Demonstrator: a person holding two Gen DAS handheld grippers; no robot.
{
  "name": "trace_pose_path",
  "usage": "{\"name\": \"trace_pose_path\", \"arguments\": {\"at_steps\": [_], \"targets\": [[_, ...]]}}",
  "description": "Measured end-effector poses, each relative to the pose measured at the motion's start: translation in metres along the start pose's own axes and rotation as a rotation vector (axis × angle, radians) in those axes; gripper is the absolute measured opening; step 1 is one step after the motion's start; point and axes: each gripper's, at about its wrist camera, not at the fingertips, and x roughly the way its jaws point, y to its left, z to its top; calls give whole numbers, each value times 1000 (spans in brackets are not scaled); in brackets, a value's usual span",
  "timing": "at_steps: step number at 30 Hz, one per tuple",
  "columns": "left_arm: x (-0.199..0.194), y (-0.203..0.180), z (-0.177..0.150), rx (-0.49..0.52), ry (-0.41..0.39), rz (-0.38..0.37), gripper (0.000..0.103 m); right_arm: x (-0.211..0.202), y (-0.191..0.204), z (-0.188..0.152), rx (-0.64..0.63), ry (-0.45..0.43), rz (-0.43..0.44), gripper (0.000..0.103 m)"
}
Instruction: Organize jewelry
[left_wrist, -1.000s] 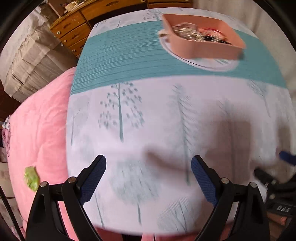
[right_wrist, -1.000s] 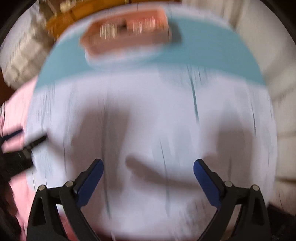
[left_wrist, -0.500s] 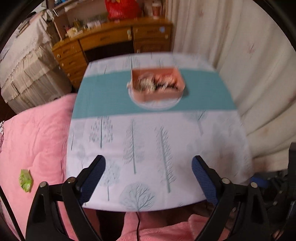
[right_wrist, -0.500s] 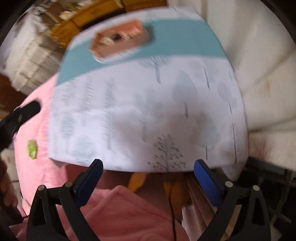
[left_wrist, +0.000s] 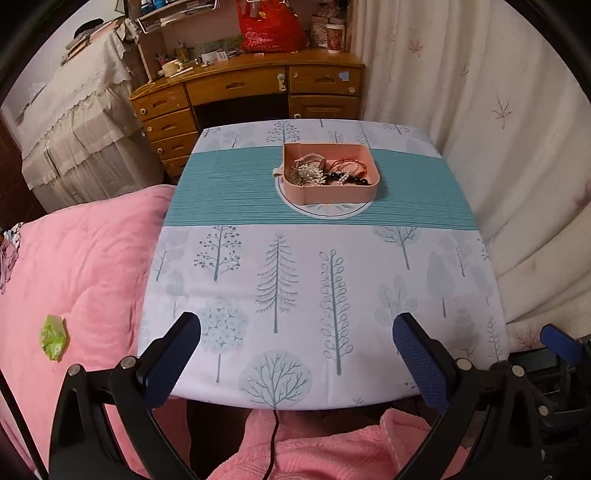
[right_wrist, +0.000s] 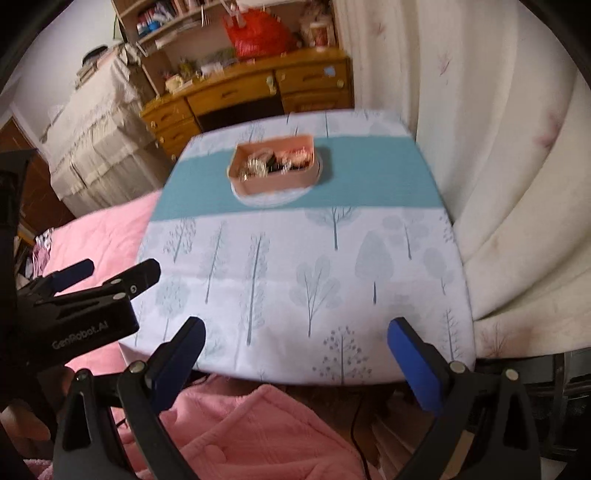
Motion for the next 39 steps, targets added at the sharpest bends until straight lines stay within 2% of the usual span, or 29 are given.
{"name": "trace_pose_path", "arguments": {"at_steps": [6,12,20,39], "targets": [[-5,-8,-3,34,-36,-6,103,-15,2,3,-10,-96,15,99],[-17,-11,-3,37,-98,-35,102,-10,2,5,-14,-79,37,100],[-19,-11,-4,33,-98,-33,102,-12,4,5,-23,-118,36,100],[-17,-11,5,3,-116,-6,103,-5,3,12,-40,-97,55,100]]}}
